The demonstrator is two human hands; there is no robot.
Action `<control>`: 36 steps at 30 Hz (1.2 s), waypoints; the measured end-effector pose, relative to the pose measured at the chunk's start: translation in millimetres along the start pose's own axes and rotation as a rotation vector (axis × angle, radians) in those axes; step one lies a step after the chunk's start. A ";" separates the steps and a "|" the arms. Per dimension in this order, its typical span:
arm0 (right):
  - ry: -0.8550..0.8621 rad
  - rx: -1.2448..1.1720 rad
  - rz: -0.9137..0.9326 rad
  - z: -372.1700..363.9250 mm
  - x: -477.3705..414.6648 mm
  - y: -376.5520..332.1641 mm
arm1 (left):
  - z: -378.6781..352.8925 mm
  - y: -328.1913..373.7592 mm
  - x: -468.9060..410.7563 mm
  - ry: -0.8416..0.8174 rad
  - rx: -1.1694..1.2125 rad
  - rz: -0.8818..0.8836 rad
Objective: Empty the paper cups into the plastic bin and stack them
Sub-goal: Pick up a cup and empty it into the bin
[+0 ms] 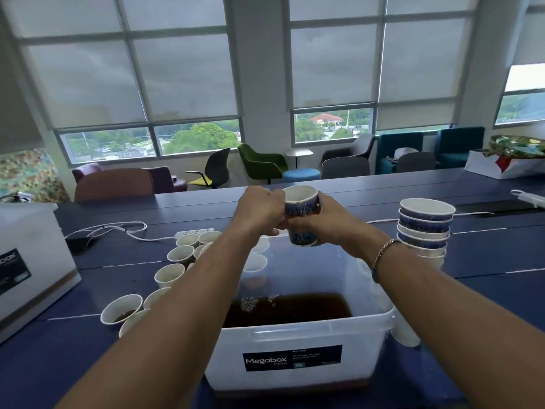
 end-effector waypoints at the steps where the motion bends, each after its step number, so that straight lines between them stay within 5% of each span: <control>1: 0.027 -0.040 0.011 0.6 -0.4 1.8 | 0.0 -0.4 1.5 0.008 0.020 -0.009; 9: 0.144 0.003 0.043 10.9 5.1 35.3 | 3.7 -39.7 -1.8 0.134 -0.236 -0.120; 23: 0.148 0.414 0.109 6.0 14.8 56.4 | -9.0 -91.2 6.3 -0.097 -0.735 -0.175; 36: 0.095 0.640 0.196 1.2 20.6 56.2 | -12.6 -100.1 8.9 -0.172 -0.782 -0.152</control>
Point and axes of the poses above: each hand's wrist, its own x-axis away from the middle knuckle, its own z-axis out of the back of the hand, y = z × x, the point moved 8 cm from there along -x, towards the middle knuckle, and after that the axes turned 8 degrees about y, right-handed, at the moved point
